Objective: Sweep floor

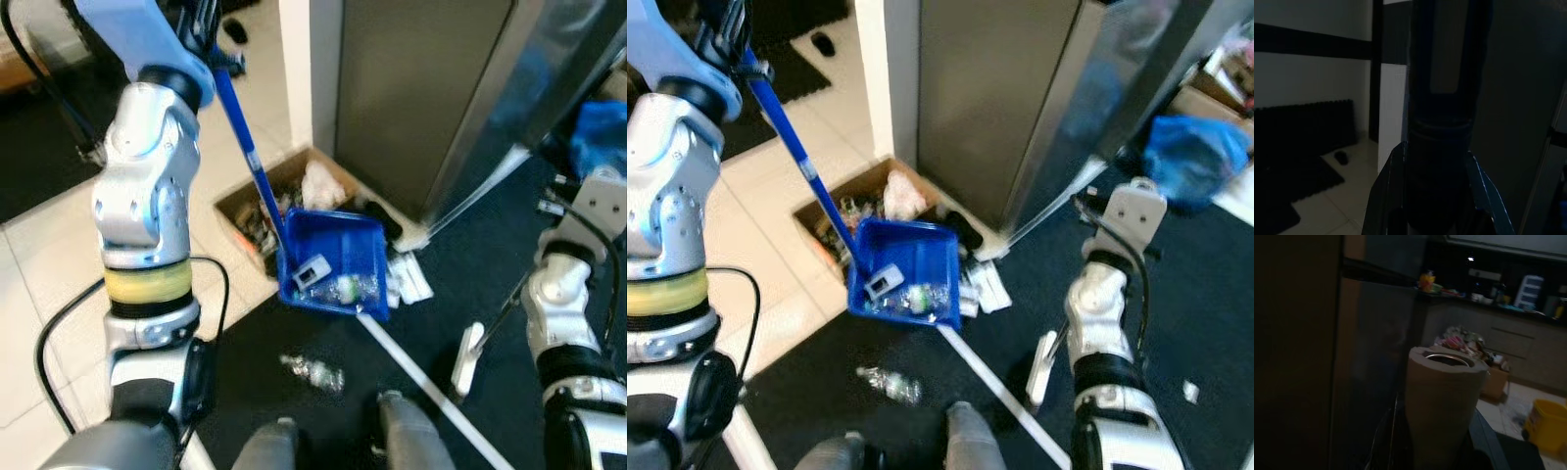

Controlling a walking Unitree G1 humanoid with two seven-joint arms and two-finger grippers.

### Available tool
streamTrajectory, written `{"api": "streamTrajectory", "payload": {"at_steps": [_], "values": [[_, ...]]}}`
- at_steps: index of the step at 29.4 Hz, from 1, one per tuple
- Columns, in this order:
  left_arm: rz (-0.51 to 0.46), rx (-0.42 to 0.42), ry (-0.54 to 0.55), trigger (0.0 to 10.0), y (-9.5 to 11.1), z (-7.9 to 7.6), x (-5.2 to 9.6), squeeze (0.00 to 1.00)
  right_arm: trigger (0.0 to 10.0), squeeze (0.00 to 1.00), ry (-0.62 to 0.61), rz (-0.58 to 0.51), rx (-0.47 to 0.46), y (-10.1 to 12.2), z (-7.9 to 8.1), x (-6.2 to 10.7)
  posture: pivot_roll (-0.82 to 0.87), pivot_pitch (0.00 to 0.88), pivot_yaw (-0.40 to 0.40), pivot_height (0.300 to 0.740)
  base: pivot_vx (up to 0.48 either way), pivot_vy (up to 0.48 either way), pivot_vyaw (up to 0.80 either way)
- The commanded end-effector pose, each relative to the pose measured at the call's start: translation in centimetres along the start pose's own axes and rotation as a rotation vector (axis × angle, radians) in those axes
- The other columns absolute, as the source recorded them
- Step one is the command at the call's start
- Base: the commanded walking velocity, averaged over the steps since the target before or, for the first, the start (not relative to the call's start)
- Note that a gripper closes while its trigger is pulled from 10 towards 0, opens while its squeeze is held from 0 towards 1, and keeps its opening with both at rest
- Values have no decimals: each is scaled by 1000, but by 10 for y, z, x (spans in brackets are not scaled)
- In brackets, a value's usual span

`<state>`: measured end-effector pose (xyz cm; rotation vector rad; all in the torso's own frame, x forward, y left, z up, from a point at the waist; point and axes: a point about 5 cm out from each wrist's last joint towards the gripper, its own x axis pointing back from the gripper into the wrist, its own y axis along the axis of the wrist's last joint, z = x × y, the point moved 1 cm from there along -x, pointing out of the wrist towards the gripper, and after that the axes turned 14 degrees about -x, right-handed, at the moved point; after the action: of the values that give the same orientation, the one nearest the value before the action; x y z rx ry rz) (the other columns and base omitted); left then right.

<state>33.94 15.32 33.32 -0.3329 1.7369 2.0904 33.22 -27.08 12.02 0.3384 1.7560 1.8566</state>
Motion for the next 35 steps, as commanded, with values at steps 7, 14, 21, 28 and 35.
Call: {"api": "streamTrajectory", "payload": {"at_steps": [7, 14, 21, 28, 35], "values": [[-65, 2, -3, 10000, 12, 4, 0, 0, 10000, 0, 1, -25, 2, 3, -1, -1, 70, 62, -13, 740, 286, 0, 0], [-59, -71, -79, 10000, 9, 1, 0, 0, 10000, 0, -4, -25, 4, 2, -3, 0, 70, 63, -11, 740, 0, 0, 0], [-74, -145, -167, 10000, 9, -4, -1, 0, 10000, 0, 0, -22, 3, 1, -1, 2, 73, 66, -11, 740, 0, 0, 0], [-70, -259, -205, 10000, 3, -4, -1, 0, 10000, 0, -4, -21, 4, 0, -4, 3, 71, 70, -7, 740, 0, 0, 0], [-65, -393, -148, 10000, -6, 5, -5, 0, 10000, 0, -3, -22, 4, 0, -4, 3, 67, 73, -9, 740, 0, 0, 0]]}}
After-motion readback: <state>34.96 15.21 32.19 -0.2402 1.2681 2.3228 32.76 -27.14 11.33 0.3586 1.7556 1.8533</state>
